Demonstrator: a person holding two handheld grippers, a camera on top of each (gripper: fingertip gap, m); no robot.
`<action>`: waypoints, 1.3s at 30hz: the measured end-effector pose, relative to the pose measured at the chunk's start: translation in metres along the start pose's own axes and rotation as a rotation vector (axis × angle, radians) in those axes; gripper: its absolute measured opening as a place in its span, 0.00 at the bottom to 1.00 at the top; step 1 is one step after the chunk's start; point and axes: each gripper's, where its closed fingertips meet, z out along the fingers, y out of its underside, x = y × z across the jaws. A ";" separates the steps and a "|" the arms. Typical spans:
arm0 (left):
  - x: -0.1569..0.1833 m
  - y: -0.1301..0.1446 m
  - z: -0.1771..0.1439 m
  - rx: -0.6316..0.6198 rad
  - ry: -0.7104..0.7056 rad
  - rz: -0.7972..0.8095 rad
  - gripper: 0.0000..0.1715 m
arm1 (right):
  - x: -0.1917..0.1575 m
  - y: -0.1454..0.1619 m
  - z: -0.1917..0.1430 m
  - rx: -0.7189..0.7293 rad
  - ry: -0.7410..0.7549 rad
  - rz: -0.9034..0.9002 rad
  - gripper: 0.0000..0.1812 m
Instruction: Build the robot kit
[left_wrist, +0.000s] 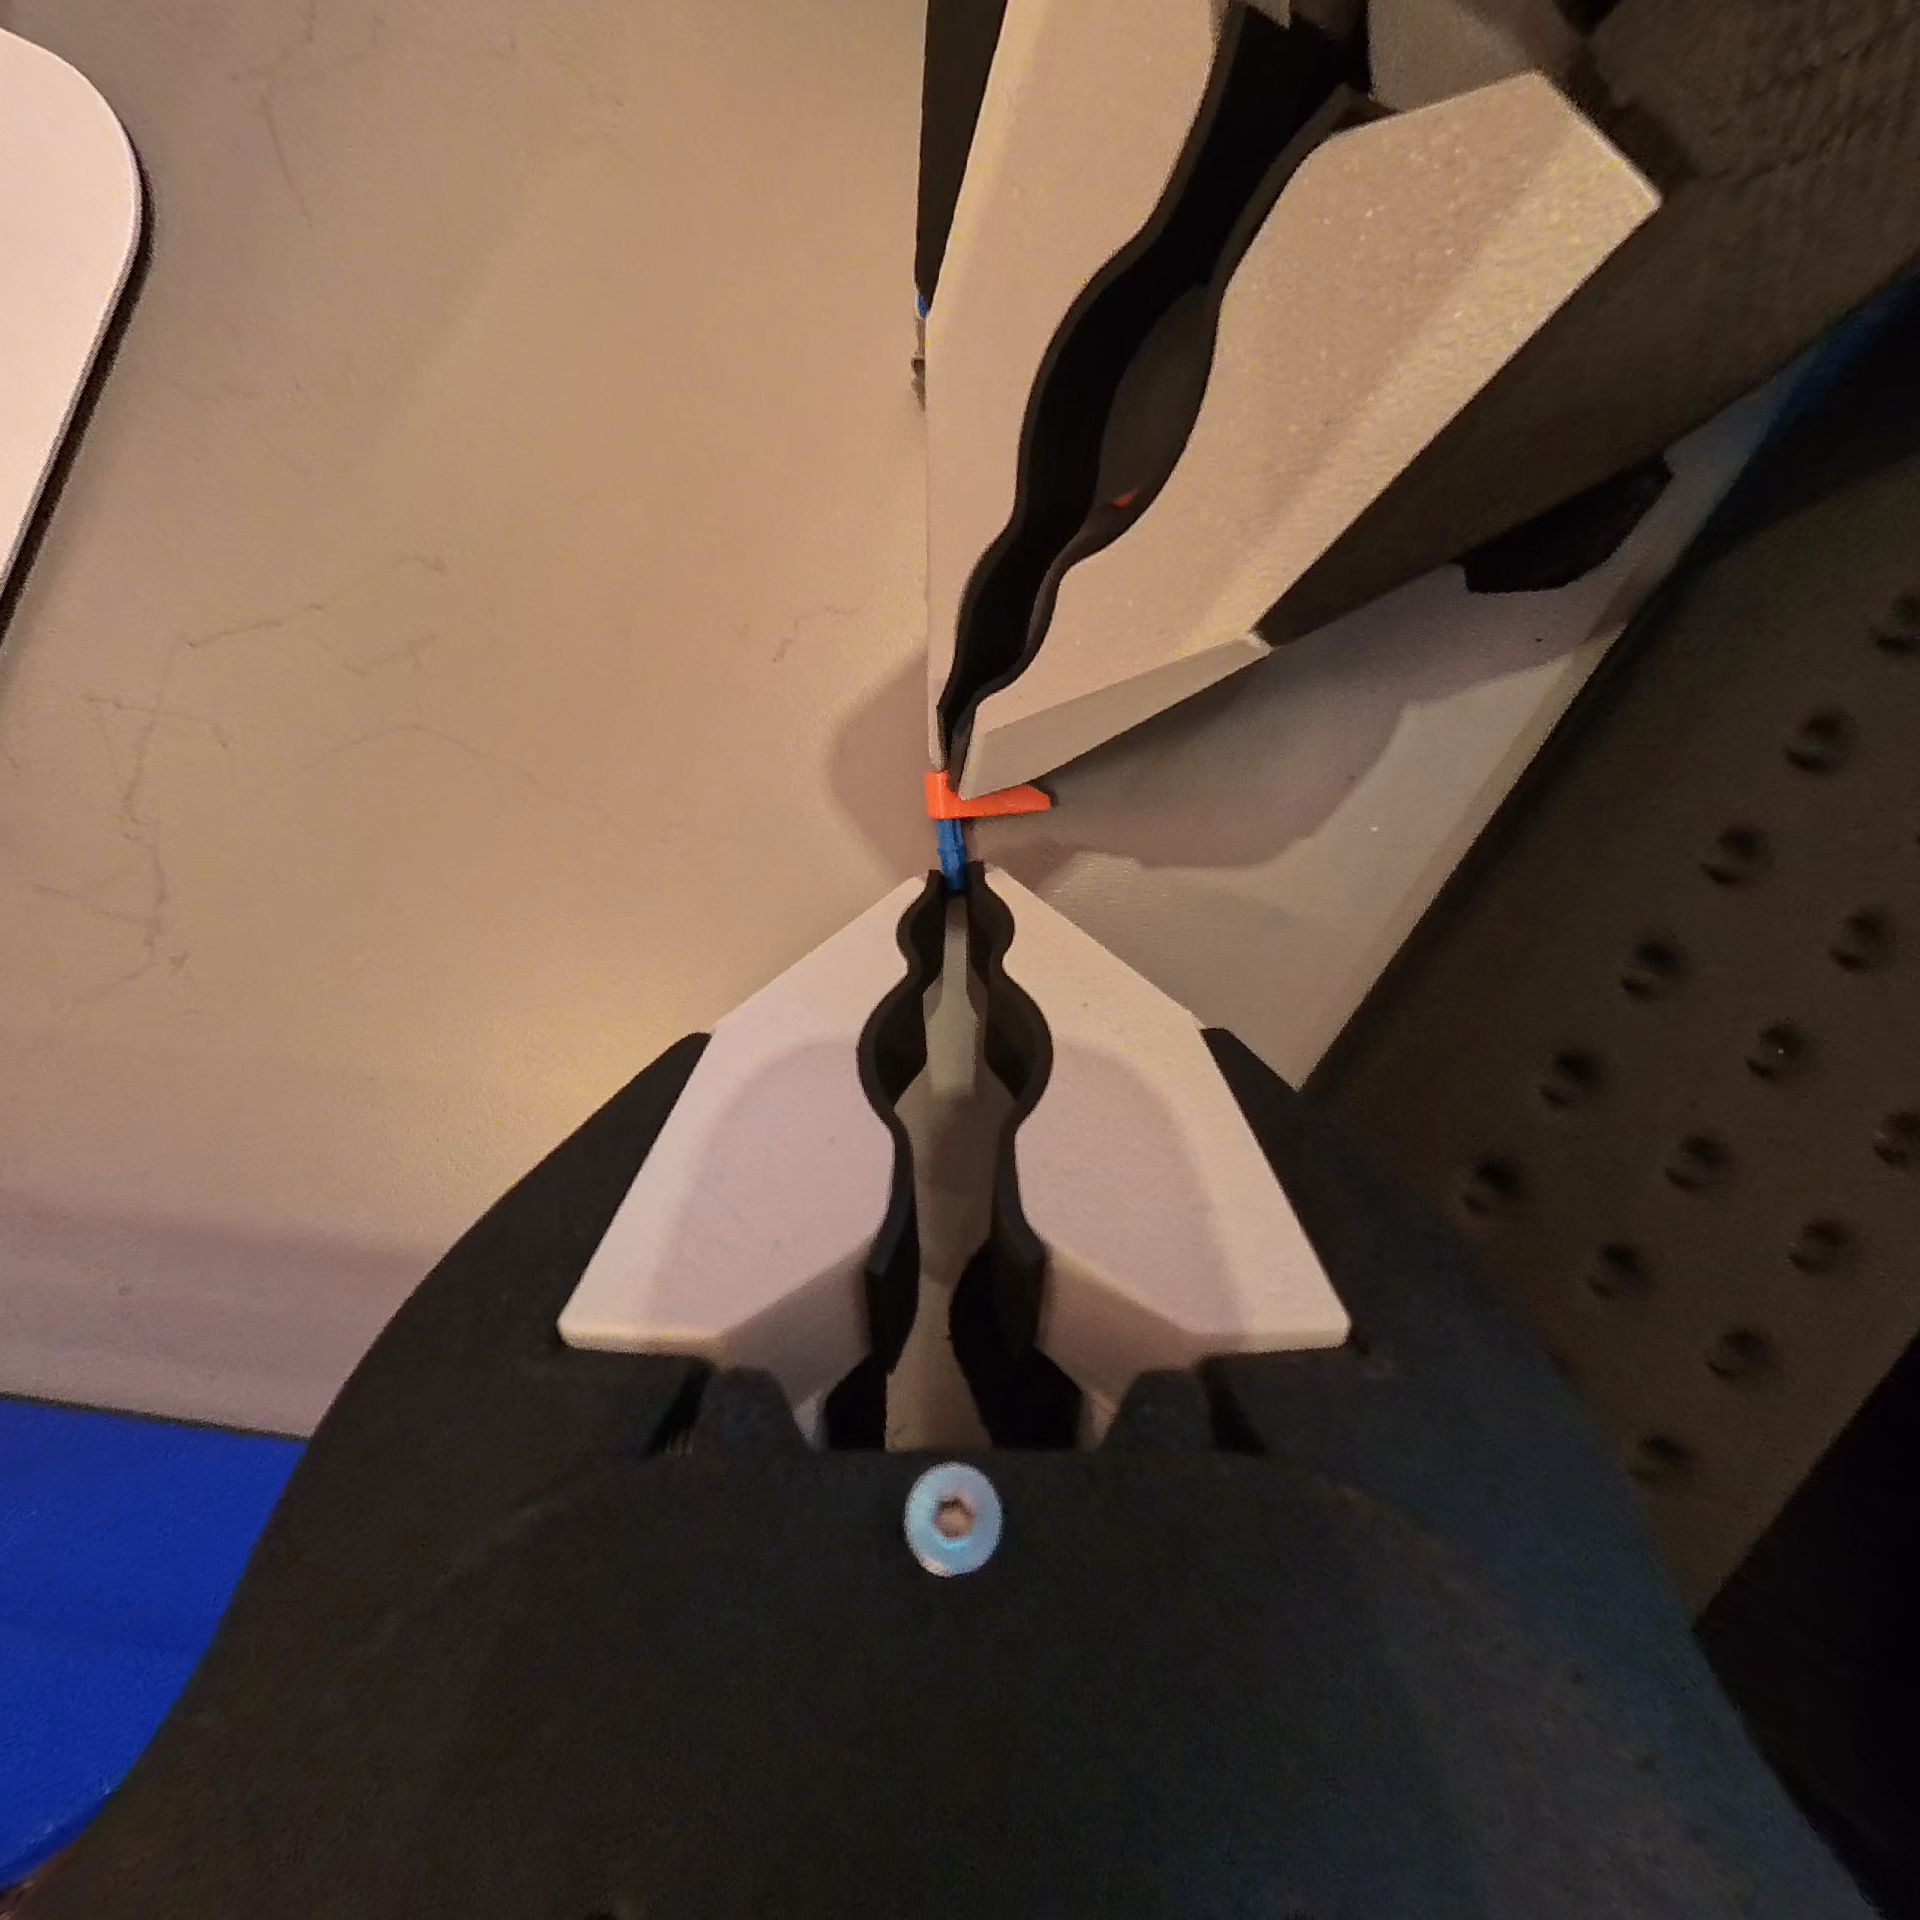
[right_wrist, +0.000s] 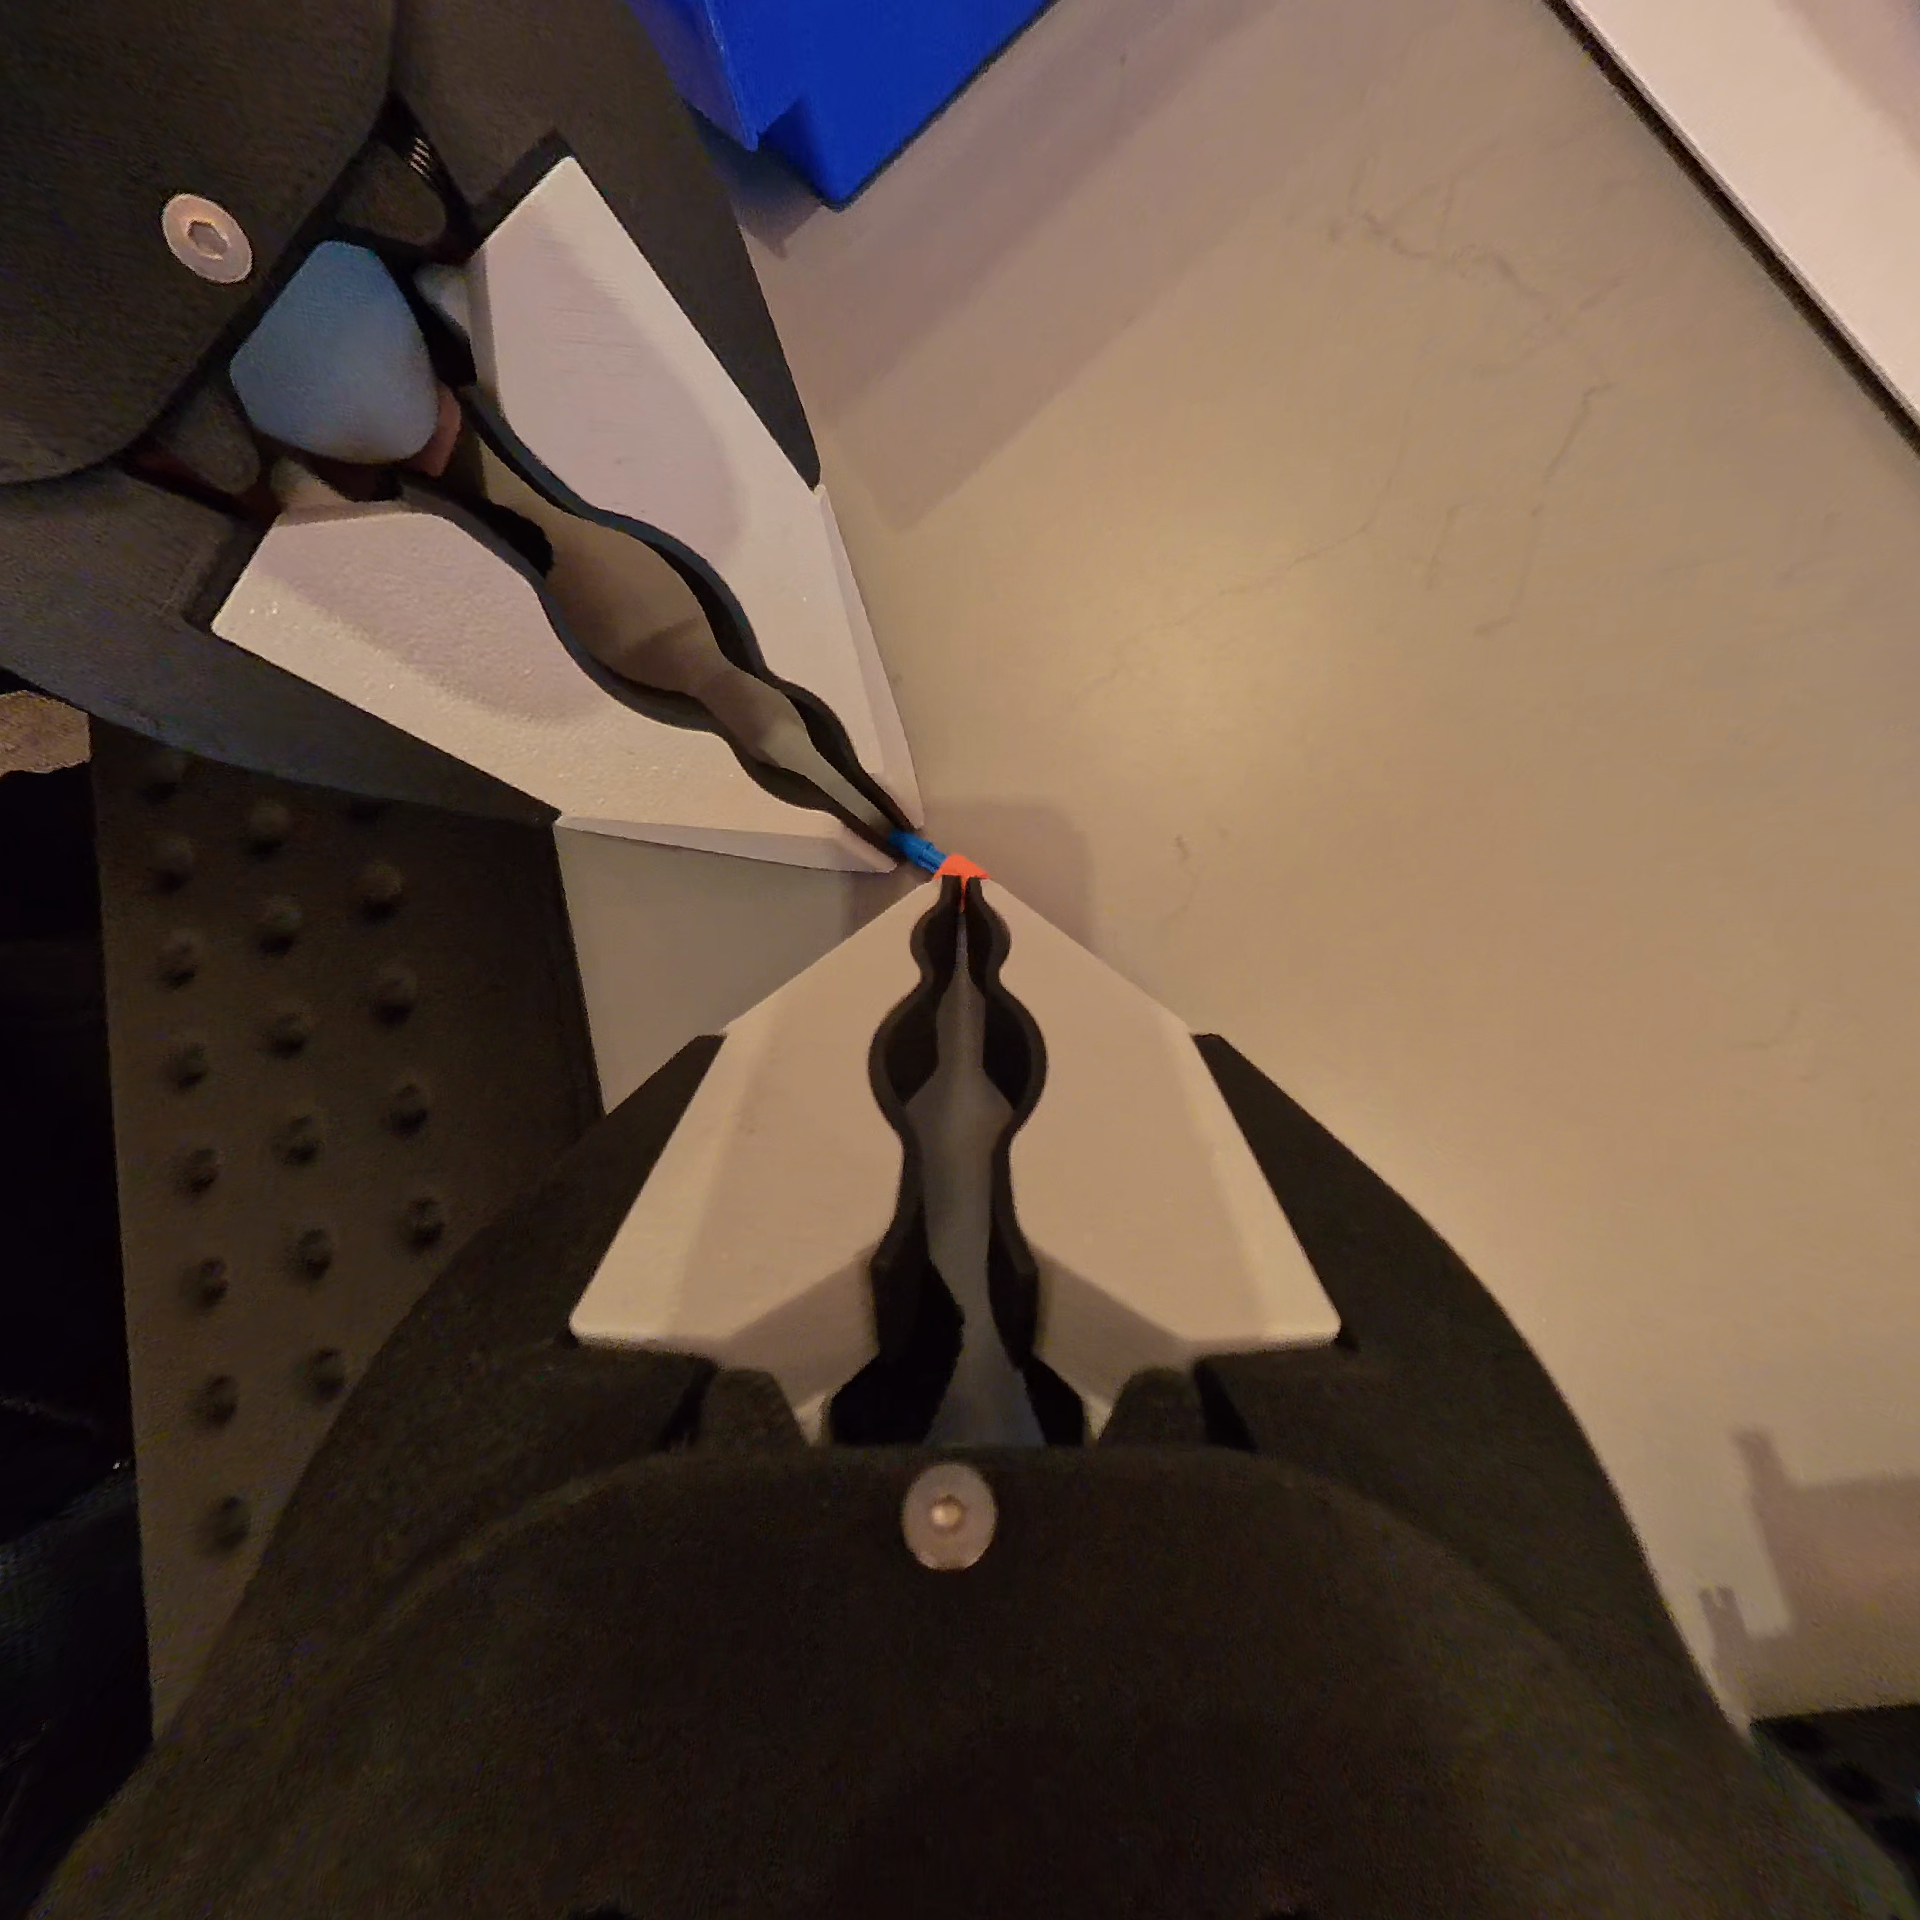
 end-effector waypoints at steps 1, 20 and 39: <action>0.000 0.000 0.000 0.001 -0.001 0.006 0.01 | 0.000 0.000 0.000 0.001 0.000 0.003 0.00; -0.001 0.001 -0.001 0.081 0.065 0.069 0.01 | -0.007 0.002 0.005 -0.021 -0.103 -0.005 0.00; 0.018 -0.029 -0.019 0.209 0.301 0.018 0.01 | -0.004 -0.001 -0.073 0.165 0.077 -0.176 0.09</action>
